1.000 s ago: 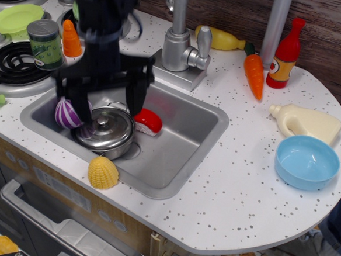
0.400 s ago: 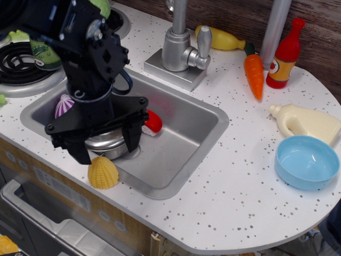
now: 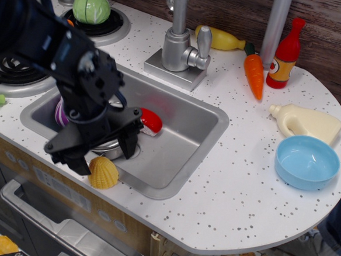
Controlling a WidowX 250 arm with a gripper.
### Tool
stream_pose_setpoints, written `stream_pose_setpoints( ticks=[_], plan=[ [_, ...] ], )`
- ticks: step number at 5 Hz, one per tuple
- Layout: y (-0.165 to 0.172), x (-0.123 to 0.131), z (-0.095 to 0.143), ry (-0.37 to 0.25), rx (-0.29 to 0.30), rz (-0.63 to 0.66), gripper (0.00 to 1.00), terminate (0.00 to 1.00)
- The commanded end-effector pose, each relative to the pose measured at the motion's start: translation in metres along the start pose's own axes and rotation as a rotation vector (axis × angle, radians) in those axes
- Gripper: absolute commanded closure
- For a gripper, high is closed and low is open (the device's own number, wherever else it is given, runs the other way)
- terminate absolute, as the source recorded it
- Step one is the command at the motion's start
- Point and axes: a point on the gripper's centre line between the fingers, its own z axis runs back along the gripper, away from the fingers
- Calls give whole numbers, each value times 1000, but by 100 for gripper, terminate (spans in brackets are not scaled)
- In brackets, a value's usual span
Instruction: Put corn into bowl
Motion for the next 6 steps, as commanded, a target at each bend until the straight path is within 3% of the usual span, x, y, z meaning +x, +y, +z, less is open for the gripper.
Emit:
stream_pose_setpoints(
  ticks=[1, 2, 3, 4, 5, 6],
  plan=[
    [9, 0, -8, 3, -50, 47, 0, 0],
    [18, -5, -7, 20, -59, 25, 0, 0],
    [17, -8, -7, 31, -56, 31, 100, 0],
    [15, -5, -11, 65, -78, 28, 100, 0],
    [10, -3, -10, 59, -81, 29, 100, 0],
    [-22, 5, 28, 52, -11, 16, 100, 0]
  ],
)
